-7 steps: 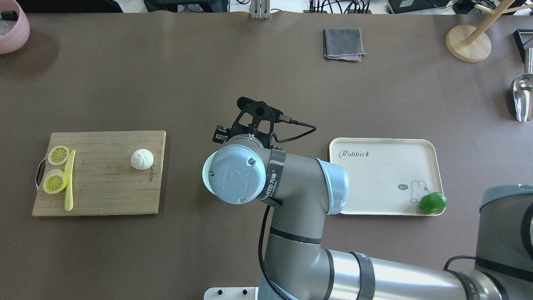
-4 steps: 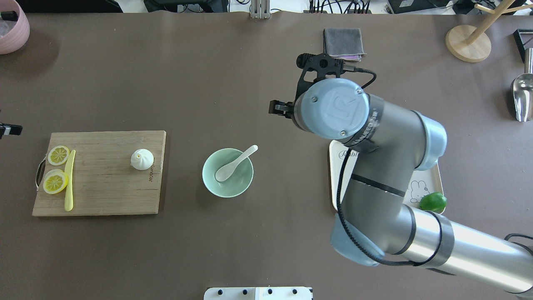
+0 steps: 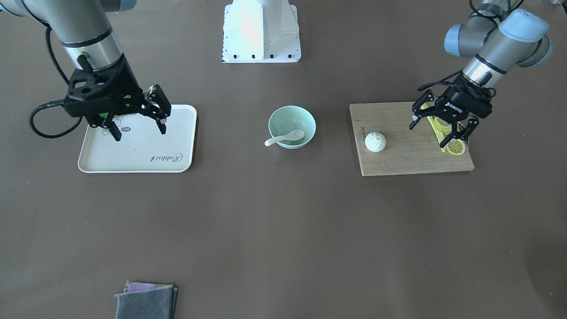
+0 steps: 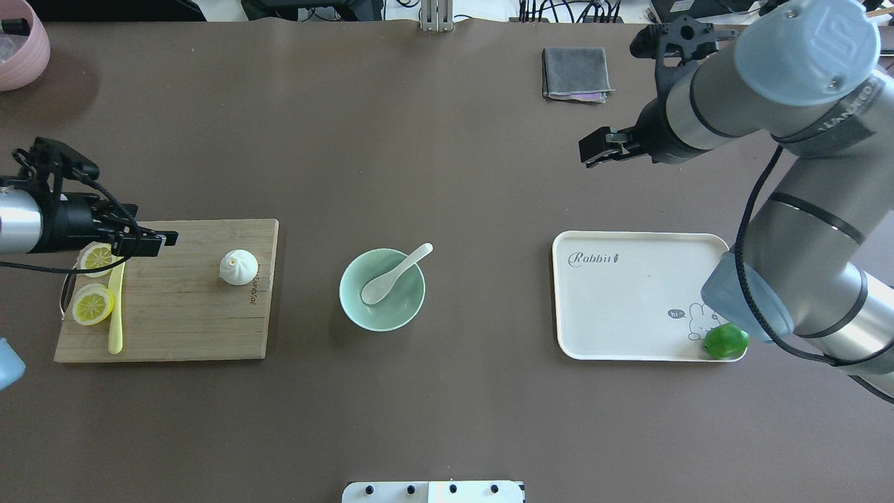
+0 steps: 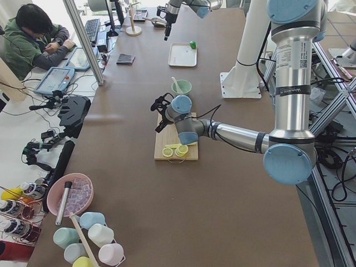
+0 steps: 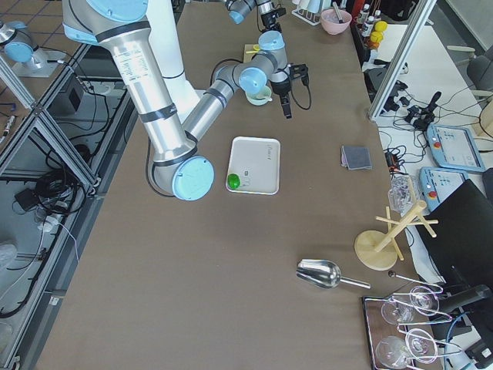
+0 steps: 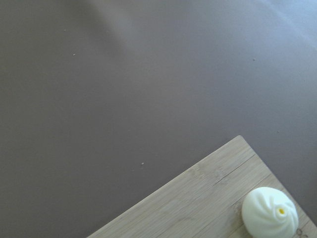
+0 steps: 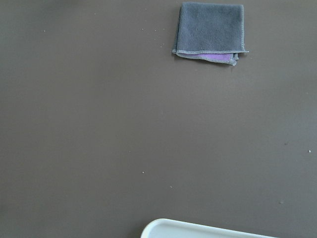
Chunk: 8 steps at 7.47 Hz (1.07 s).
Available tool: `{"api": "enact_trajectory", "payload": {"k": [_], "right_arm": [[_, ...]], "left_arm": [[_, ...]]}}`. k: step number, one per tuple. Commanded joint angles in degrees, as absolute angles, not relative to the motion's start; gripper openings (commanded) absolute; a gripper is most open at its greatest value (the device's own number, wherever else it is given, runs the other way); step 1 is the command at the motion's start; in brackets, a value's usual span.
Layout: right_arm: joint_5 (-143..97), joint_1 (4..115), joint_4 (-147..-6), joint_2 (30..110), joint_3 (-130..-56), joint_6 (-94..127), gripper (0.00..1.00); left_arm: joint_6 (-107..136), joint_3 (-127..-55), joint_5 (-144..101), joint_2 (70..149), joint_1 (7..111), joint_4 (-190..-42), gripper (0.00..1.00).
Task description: Put spoon and bun in bowl
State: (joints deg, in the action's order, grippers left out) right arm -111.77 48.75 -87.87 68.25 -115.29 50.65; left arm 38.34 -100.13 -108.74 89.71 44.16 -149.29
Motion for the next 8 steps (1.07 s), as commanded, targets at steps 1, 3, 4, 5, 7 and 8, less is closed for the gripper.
{"api": "enact_trajectory", "payload": {"k": [1, 3, 4, 5, 7, 8], "right_arm": [[-115.3, 51.7, -79.0, 75.7, -114.5, 45.7, 1.0], [-115.3, 51.7, -78.6, 75.9, -114.3, 45.2, 1.0], [-115.2, 51.6, -78.6, 75.9, -114.3, 45.1, 1.0], [-115.1, 51.6, -78.6, 75.9, -114.3, 45.3, 1.0], [-114.9, 51.5, -78.5, 75.9, -114.3, 45.4, 1.0], [-114.8, 51.5, -78.5, 75.9, -114.3, 45.5, 1.0]], "left_arm": [[41.4, -98.8, -99.3, 93.0, 35.0, -149.1, 0.98], [41.5, -98.0, -97.2, 93.0, 33.4, -149.1, 0.71], [41.4, -97.7, -97.2, 92.7, 33.4, -149.1, 0.54], [41.4, -97.2, -96.5, 93.0, 33.4, -149.1, 0.53], [41.5, -97.9, -96.5, 93.2, 33.3, -149.2, 0.0], [41.6, -99.7, -96.9, 93.9, 33.3, -149.1, 0.0]]}}
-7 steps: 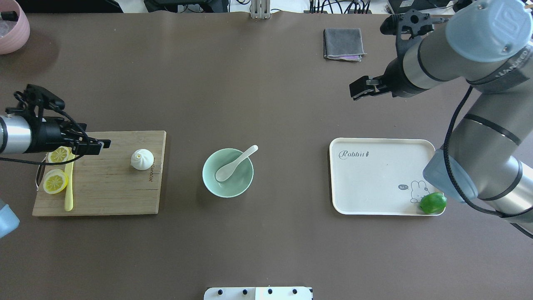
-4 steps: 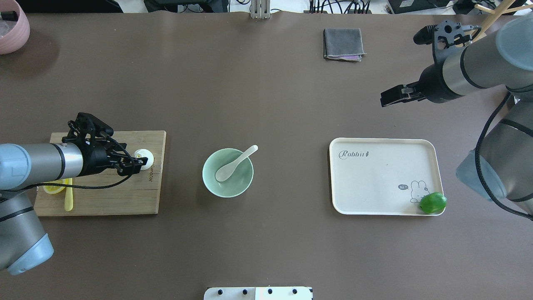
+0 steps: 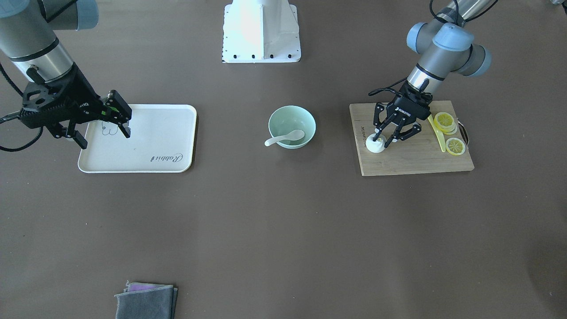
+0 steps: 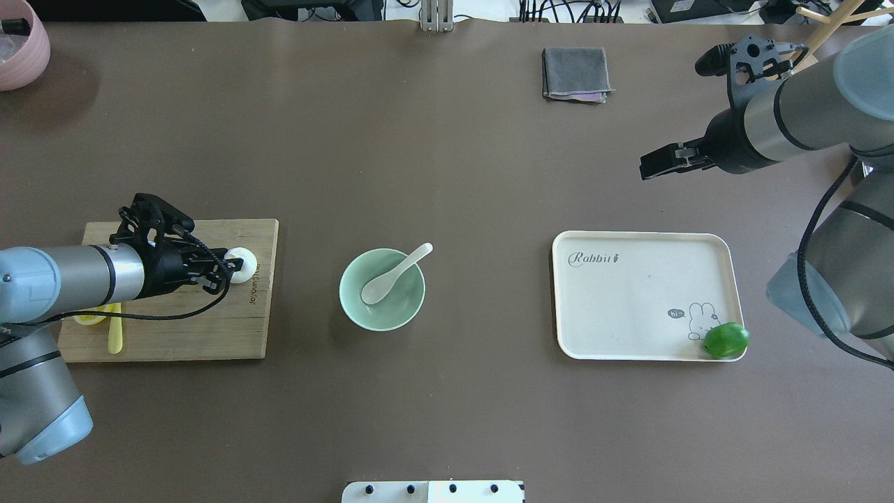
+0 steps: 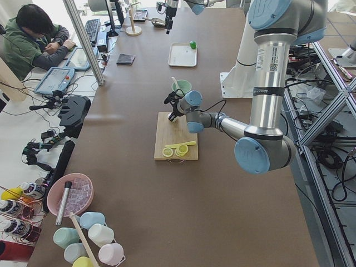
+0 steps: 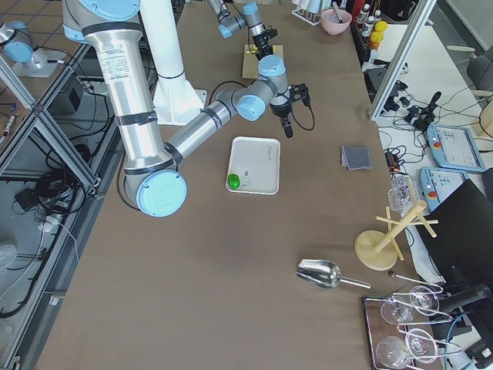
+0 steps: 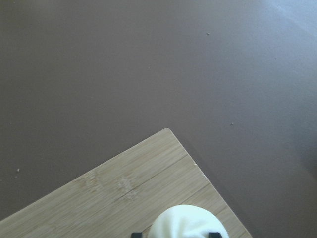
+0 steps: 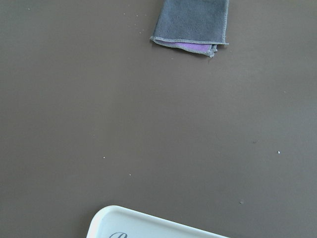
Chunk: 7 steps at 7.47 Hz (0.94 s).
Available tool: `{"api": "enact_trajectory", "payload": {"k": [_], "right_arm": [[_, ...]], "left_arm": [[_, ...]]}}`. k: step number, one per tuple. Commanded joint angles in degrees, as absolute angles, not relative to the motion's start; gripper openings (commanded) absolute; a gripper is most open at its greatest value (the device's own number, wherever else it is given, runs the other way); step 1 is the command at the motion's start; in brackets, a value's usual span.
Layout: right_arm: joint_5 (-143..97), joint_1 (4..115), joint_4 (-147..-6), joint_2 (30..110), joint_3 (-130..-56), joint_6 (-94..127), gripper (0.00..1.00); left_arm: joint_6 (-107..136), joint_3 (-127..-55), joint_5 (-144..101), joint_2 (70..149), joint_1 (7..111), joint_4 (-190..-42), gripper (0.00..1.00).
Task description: Put spoon and bun in bowl
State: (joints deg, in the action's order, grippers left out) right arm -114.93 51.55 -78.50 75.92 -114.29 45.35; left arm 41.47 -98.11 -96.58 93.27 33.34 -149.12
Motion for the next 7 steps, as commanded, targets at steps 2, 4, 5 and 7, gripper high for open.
{"api": "enact_trajectory", "payload": {"k": [2, 4, 5, 7], "right_arm": [[-114.7, 51.5, -78.5, 75.8, -114.3, 45.9, 1.0], [-114.6, 51.4, -78.5, 75.8, -114.2, 45.9, 1.0], [-114.6, 51.4, -78.5, 75.8, -114.2, 45.9, 1.0], [-114.5, 51.4, -78.5, 75.7, -114.2, 45.9, 1.0]], "left_arm": [[47.0, -100.3, -97.0, 96.6, 33.3, -148.8, 0.0], [55.5, -100.5, -96.9, 102.0, 33.2, -148.4, 0.0], [59.3, -100.4, -96.4, 104.4, 31.3, -148.4, 0.0], [62.7, -99.7, -91.3, 108.7, 26.3, -148.4, 0.0]]}}
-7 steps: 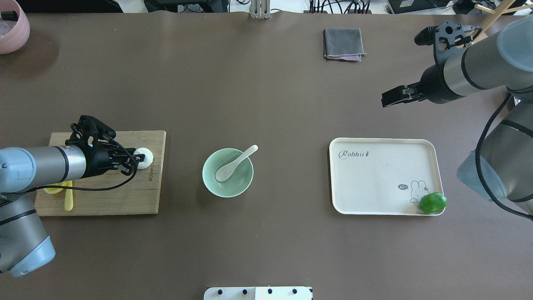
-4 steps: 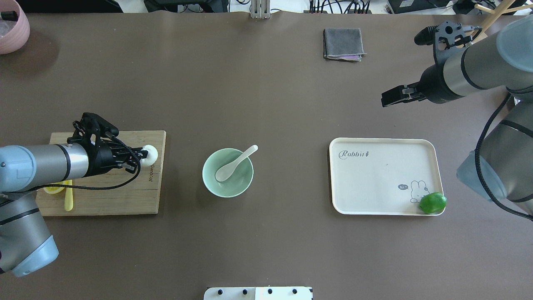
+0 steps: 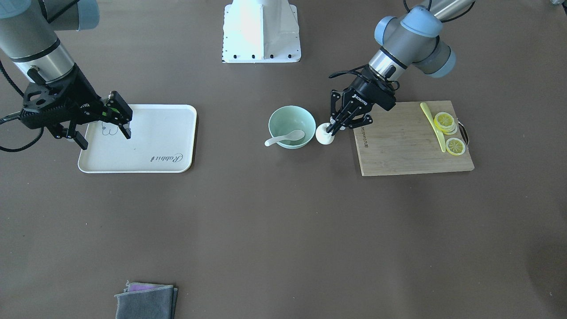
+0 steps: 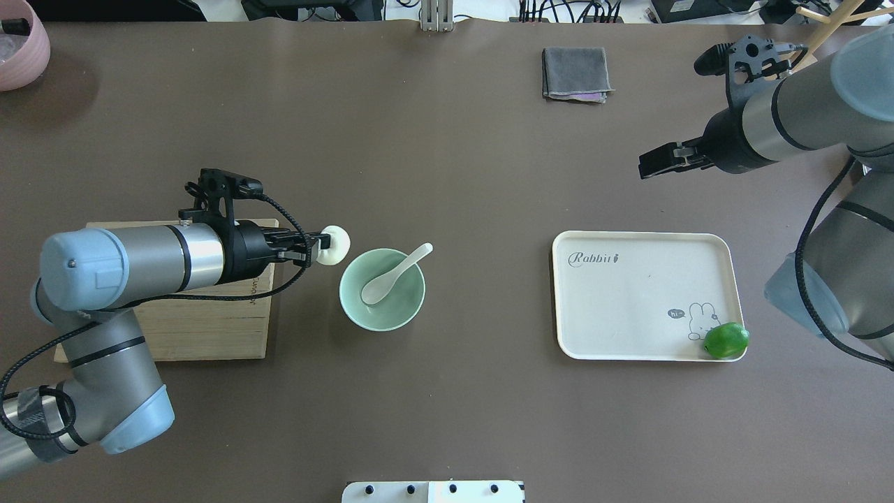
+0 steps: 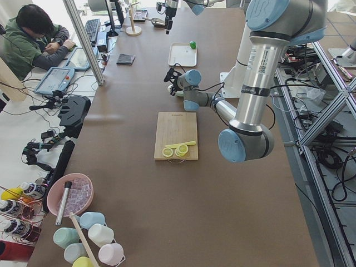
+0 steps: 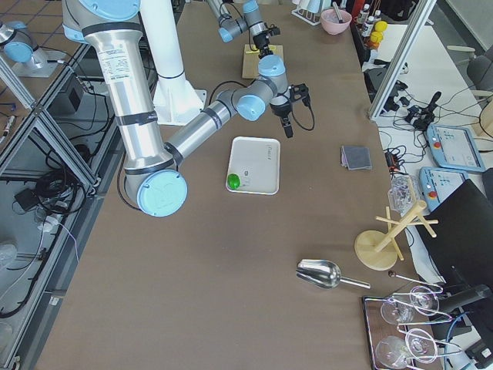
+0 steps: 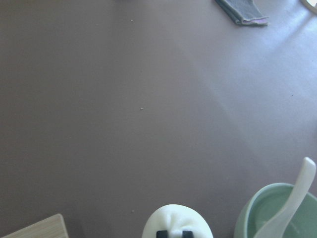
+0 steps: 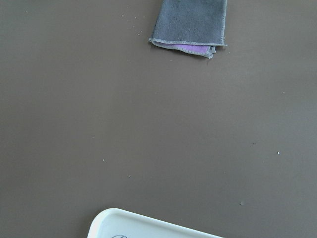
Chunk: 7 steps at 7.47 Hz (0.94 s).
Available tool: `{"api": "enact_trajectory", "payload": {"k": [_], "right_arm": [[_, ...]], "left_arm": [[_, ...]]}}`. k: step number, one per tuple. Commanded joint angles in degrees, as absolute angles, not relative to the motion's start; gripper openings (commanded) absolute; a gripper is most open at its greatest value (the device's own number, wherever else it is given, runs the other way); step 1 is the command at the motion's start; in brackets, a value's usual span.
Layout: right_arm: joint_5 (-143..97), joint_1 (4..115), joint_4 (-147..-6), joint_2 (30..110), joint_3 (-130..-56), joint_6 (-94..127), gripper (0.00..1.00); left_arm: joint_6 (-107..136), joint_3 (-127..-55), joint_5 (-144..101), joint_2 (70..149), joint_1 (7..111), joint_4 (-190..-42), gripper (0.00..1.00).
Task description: Put spoon and bun in bowl
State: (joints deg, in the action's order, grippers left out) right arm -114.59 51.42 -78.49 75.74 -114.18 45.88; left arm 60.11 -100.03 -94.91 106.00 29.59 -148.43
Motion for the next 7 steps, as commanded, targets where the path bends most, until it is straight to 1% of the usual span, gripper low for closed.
{"api": "enact_trajectory", "payload": {"k": [1, 2, 3, 4, 6, 7], "right_arm": [[-114.6, 51.4, -78.5, 75.6, -114.2, 46.0, 1.0], [-114.6, 51.4, -78.5, 75.6, -114.2, 45.9, 1.0], [-114.6, 51.4, -78.5, 75.5, -113.8, 45.9, 1.0], [-114.6, 51.4, -78.5, 75.5, -113.8, 45.9, 1.0], [-114.6, 51.4, -78.5, 75.5, -113.8, 45.9, 1.0], [-114.7, 51.8, -78.6, 75.9, -113.7, 45.8, 1.0]], "left_arm": [[62.8, -99.3, -87.4, 109.5, 22.6, -148.4, 0.0], [62.9, -99.3, -87.4, 110.0, 21.7, -148.6, 0.5], [63.0, -99.4, -87.3, 110.6, 21.5, -149.3, 0.98], [63.0, -99.3, -87.2, 110.7, 21.1, -149.5, 0.98], [63.1, -101.3, -87.5, 110.7, 21.4, -148.8, 0.98], [62.8, -102.3, -89.5, 109.9, 23.7, -146.7, 0.98]]}}
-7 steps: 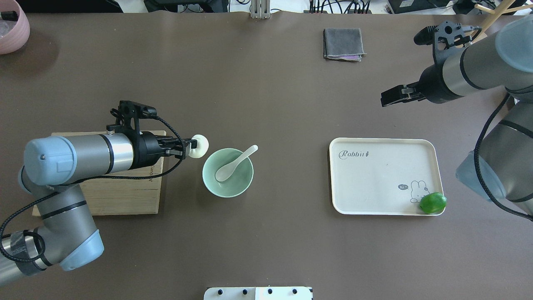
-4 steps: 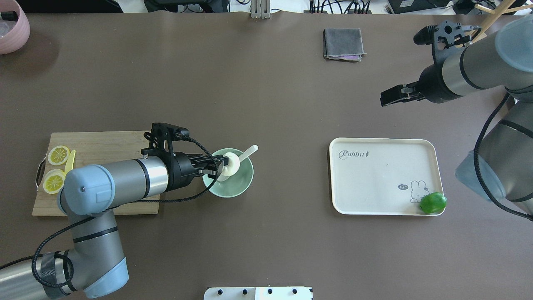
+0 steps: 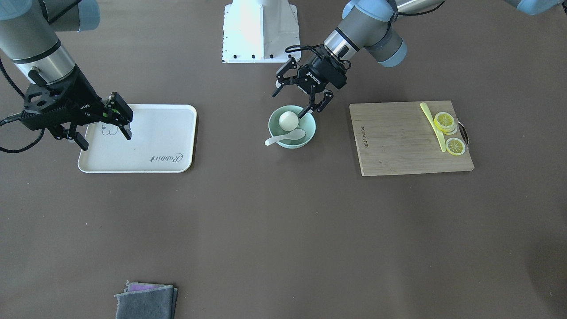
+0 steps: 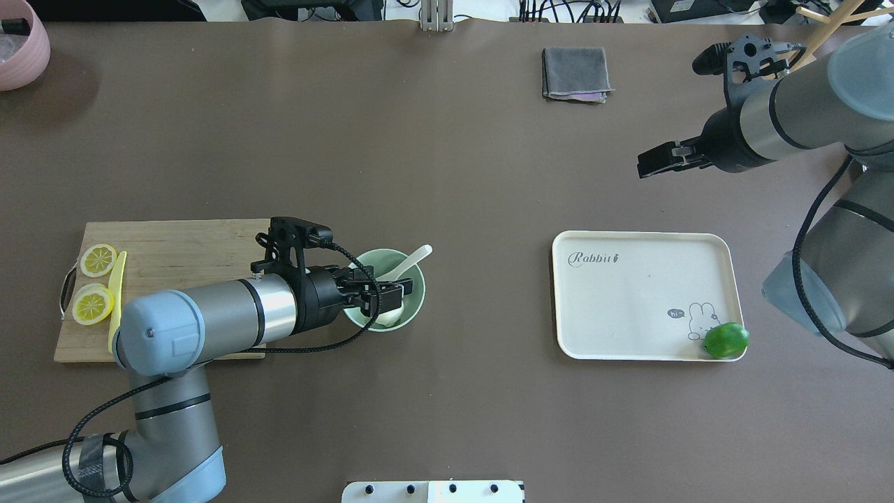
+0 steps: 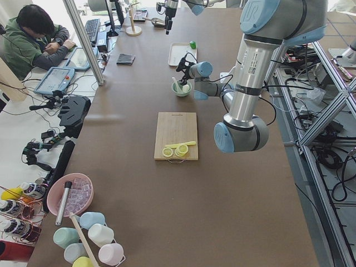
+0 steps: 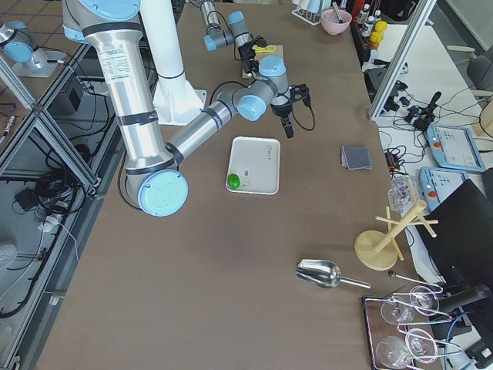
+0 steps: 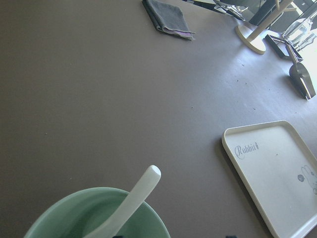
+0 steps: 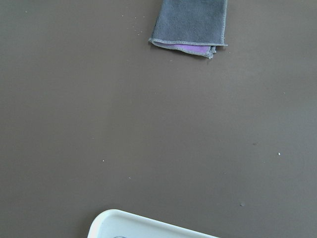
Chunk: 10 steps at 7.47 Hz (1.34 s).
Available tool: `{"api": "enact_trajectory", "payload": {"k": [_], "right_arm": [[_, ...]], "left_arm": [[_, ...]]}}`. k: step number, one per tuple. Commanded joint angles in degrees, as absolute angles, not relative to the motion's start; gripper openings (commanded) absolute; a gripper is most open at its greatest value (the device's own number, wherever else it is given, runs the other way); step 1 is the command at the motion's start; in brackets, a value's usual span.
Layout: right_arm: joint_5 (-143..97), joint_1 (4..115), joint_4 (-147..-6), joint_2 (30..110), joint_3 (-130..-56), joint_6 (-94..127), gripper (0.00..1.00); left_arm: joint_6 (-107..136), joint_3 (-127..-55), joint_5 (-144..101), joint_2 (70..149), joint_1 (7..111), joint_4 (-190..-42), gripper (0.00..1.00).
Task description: Put spoon and bun in bowl
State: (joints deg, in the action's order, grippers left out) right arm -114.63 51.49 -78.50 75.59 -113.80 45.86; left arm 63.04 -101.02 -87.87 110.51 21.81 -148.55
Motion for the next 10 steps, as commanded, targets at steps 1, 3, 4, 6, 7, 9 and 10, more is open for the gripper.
{"api": "enact_trajectory", "payload": {"k": [1, 3, 4, 6, 7, 9, 10], "right_arm": [[-114.8, 52.6, -79.1, 76.4, -113.5, 45.0, 1.0], [-115.6, 56.0, -79.2, 79.1, -113.3, 41.9, 1.0], [-115.6, 58.4, -79.4, 81.6, -113.2, 37.9, 1.0], [-125.6, 70.5, -79.5, 86.4, -109.1, 24.2, 1.0], [-130.9, 76.2, -79.3, 88.6, -105.8, 15.5, 1.0], [-131.8, 84.4, -79.8, 92.4, -102.6, 0.9, 1.0], [-131.7, 87.4, -85.1, 92.5, -103.4, -2.4, 1.0]], "left_arm": [[62.8, -102.7, -100.0, 109.9, 30.4, -139.9, 0.98], [57.0, -103.0, -123.5, 109.9, 47.6, -128.4, 0.98], [47.1, -103.4, -130.2, 107.1, 53.3, -124.1, 0.98], [29.2, -102.8, -139.6, 98.2, 64.2, -122.6, 0.98], [22.3, -102.7, -142.3, 95.6, 69.9, -120.0, 0.98], [4.3, -102.7, -142.3, 92.7, 78.0, -107.3, 0.98], [-9.1, -102.7, -141.8, 92.9, 82.9, -95.7, 0.98]]}}
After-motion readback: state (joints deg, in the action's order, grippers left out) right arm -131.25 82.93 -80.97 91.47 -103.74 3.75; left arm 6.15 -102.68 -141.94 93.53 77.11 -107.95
